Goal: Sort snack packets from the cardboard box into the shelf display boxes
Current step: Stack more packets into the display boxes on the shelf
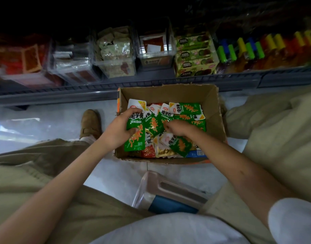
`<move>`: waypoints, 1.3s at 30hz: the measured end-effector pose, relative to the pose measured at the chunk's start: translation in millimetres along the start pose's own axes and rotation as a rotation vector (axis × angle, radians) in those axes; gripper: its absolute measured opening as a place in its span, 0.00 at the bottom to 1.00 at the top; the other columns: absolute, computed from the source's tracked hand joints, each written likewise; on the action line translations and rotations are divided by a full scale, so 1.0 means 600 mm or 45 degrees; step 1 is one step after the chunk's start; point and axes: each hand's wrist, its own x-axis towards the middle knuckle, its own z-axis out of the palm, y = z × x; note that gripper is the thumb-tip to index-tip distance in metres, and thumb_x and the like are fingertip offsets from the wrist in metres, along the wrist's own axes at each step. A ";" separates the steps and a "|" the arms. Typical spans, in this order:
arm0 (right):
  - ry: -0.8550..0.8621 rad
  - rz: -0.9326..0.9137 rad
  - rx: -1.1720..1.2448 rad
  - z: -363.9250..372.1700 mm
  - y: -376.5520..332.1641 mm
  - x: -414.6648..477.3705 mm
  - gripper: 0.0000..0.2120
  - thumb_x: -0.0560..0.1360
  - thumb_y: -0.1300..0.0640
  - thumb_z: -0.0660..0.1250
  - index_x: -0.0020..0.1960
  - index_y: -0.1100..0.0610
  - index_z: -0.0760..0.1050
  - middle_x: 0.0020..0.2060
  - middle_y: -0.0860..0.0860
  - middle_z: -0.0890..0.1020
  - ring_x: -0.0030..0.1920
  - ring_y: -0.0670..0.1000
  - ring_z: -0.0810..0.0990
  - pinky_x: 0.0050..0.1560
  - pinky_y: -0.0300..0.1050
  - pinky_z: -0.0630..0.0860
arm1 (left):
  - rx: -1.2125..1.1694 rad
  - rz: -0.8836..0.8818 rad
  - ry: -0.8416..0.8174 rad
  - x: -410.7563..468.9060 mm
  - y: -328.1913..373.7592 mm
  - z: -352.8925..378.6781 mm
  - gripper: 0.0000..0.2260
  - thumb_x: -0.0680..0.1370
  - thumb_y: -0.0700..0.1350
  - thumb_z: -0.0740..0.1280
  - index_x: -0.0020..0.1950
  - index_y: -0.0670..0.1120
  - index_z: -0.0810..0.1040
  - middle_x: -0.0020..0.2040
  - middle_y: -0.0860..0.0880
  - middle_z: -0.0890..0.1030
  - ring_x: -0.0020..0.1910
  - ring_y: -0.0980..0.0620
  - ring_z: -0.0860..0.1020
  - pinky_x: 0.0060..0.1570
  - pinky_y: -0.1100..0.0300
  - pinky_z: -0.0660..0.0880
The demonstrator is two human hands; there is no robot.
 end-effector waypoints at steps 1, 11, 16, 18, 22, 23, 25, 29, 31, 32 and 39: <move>0.025 -0.024 0.089 -0.021 -0.010 0.004 0.08 0.80 0.60 0.56 0.55 0.58 0.71 0.43 0.54 0.75 0.42 0.54 0.72 0.40 0.45 0.65 | -0.003 0.001 0.010 0.000 -0.001 -0.001 0.25 0.75 0.34 0.68 0.64 0.57 0.67 0.65 0.49 0.74 0.62 0.48 0.75 0.59 0.46 0.75; 0.077 -0.379 1.112 -0.174 -0.114 -0.035 0.10 0.78 0.67 0.58 0.44 0.53 0.69 0.36 0.49 0.73 0.33 0.46 0.69 0.33 0.36 0.65 | -0.086 -0.013 0.248 0.008 -0.003 -0.012 0.24 0.73 0.27 0.65 0.59 0.52 0.69 0.59 0.50 0.75 0.58 0.49 0.75 0.53 0.54 0.76; 0.295 -0.406 1.356 -0.169 -0.163 -0.038 0.09 0.79 0.63 0.59 0.42 0.53 0.68 0.28 0.48 0.72 0.22 0.42 0.64 0.24 0.35 0.60 | -0.484 0.022 0.278 0.004 0.016 -0.009 0.21 0.76 0.27 0.60 0.58 0.52 0.70 0.60 0.45 0.75 0.61 0.43 0.75 0.61 0.43 0.72; 0.463 -0.373 1.282 -0.166 -0.176 -0.037 0.09 0.79 0.62 0.61 0.41 0.54 0.67 0.26 0.47 0.73 0.19 0.41 0.66 0.23 0.34 0.63 | -0.715 -0.052 0.319 0.003 0.029 -0.011 0.18 0.79 0.30 0.57 0.59 0.53 0.69 0.62 0.42 0.75 0.61 0.42 0.76 0.60 0.44 0.74; 0.628 -0.395 1.151 -0.164 -0.194 -0.042 0.10 0.79 0.61 0.63 0.40 0.54 0.66 0.27 0.48 0.74 0.17 0.41 0.69 0.21 0.34 0.66 | -0.861 -0.112 0.422 -0.003 0.042 -0.012 0.09 0.84 0.47 0.54 0.62 0.55 0.69 0.59 0.45 0.79 0.56 0.45 0.80 0.54 0.50 0.78; 0.647 -0.393 1.152 -0.164 -0.197 -0.043 0.10 0.79 0.62 0.63 0.40 0.54 0.66 0.27 0.48 0.74 0.17 0.42 0.69 0.21 0.34 0.65 | -0.899 -0.127 0.437 -0.002 0.039 -0.012 0.12 0.84 0.52 0.51 0.63 0.54 0.69 0.57 0.47 0.81 0.55 0.48 0.80 0.52 0.52 0.79; 0.687 -0.376 1.166 -0.164 -0.202 -0.044 0.10 0.78 0.62 0.63 0.40 0.55 0.66 0.26 0.49 0.74 0.17 0.42 0.69 0.20 0.34 0.65 | -0.930 -0.130 0.439 -0.001 0.030 -0.014 0.17 0.81 0.60 0.49 0.67 0.56 0.66 0.57 0.52 0.81 0.56 0.53 0.80 0.53 0.56 0.78; 0.727 -0.363 1.185 -0.159 -0.203 -0.040 0.11 0.75 0.60 0.69 0.40 0.54 0.67 0.30 0.49 0.74 0.24 0.43 0.73 0.24 0.37 0.69 | -0.690 -0.070 0.382 -0.003 0.022 -0.015 0.38 0.77 0.46 0.68 0.75 0.64 0.46 0.65 0.59 0.71 0.62 0.61 0.74 0.60 0.57 0.75; 0.800 -0.368 1.087 -0.156 -0.204 -0.037 0.11 0.73 0.58 0.72 0.43 0.54 0.68 0.35 0.46 0.73 0.34 0.44 0.73 0.35 0.40 0.70 | -0.626 -0.050 0.382 -0.005 0.027 -0.014 0.41 0.77 0.36 0.66 0.77 0.53 0.40 0.62 0.61 0.71 0.57 0.67 0.75 0.57 0.63 0.75; 0.802 -0.393 1.078 -0.157 -0.203 -0.037 0.11 0.72 0.57 0.72 0.47 0.54 0.69 0.37 0.45 0.73 0.38 0.45 0.73 0.41 0.42 0.71 | -0.608 -0.060 0.387 -0.004 0.028 -0.014 0.40 0.77 0.35 0.66 0.78 0.51 0.41 0.64 0.57 0.72 0.59 0.63 0.75 0.59 0.57 0.75; 0.576 -0.604 1.034 -0.177 -0.198 -0.056 0.06 0.77 0.61 0.65 0.50 0.63 0.78 0.37 0.46 0.78 0.33 0.36 0.75 0.36 0.32 0.70 | -0.438 -0.001 0.384 -0.007 0.041 -0.023 0.20 0.76 0.35 0.67 0.64 0.46 0.65 0.58 0.41 0.77 0.56 0.44 0.77 0.57 0.42 0.74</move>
